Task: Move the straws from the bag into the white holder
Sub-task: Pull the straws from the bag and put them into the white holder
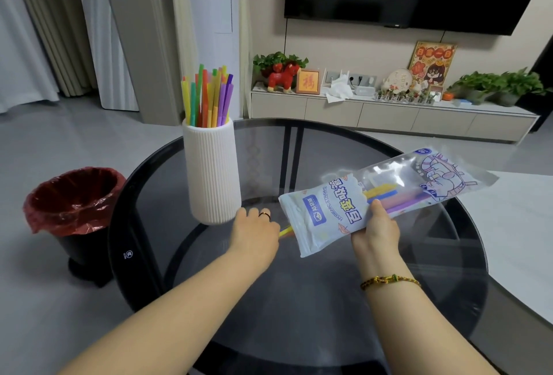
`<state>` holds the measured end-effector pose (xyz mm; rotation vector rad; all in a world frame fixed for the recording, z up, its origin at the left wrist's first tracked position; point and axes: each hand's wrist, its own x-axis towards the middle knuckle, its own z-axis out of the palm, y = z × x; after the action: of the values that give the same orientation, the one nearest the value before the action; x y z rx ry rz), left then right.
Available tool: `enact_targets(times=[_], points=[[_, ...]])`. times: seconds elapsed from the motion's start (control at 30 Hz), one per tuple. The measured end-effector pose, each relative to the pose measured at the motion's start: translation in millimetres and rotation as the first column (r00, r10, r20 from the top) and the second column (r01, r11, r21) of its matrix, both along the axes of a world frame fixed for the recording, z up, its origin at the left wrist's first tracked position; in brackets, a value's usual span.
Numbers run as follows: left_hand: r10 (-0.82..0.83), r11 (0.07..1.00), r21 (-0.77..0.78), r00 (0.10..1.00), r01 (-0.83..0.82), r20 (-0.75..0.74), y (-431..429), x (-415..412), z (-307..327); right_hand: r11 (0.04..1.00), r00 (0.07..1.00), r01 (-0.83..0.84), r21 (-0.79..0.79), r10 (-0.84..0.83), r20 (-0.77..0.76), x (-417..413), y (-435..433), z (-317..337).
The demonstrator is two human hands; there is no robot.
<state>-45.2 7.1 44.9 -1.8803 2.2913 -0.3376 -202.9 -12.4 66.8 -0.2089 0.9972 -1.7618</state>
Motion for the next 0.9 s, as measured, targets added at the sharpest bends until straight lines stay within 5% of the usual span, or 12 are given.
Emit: enact_targets(times=[0.13, 0.23, 0.57, 0.7, 0.8, 0.9], points=[[-0.003, 0.996, 0.09, 0.971, 0.025, -0.237, -0.5, 5.0, -5.7, 1.0, 0.999, -0.013, 0.023, 0.012, 0.045, -4.0, 1.5, -6.5], [0.004, 0.995, 0.101, 0.962, 0.025, -0.275, -0.5, 15.4, -3.6, 0.999, 0.999, -0.022, 0.037, 0.021, 0.039, -10.6, 3.6, -8.8], [0.034, 0.998, 0.044, 0.998, -0.036, 0.052, 17.3, 99.0, 30.5, 0.973, 0.995, 0.057, 0.222, -0.036, -0.096, -50.3, 11.1, -14.9], [0.059, 0.998, 0.001, 0.974, -0.061, 0.22, 31.3, 126.8, 53.9, 0.963, 0.965, 0.019, 0.271, 0.053, -0.256, -48.2, 12.1, -22.8], [0.085, 0.996, -0.029, 0.95, -0.08, 0.302, 38.6, 138.4, 72.1, 0.95, 0.966, -0.036, 0.311, 0.113, -0.233, -42.2, 14.8, -20.1], [0.09, 0.995, -0.069, 0.94, -0.072, 0.33, 40.8, 145.9, 83.8, 0.881, 0.836, -0.116, 0.458, 0.336, -0.434, -45.2, 20.0, -19.5]])
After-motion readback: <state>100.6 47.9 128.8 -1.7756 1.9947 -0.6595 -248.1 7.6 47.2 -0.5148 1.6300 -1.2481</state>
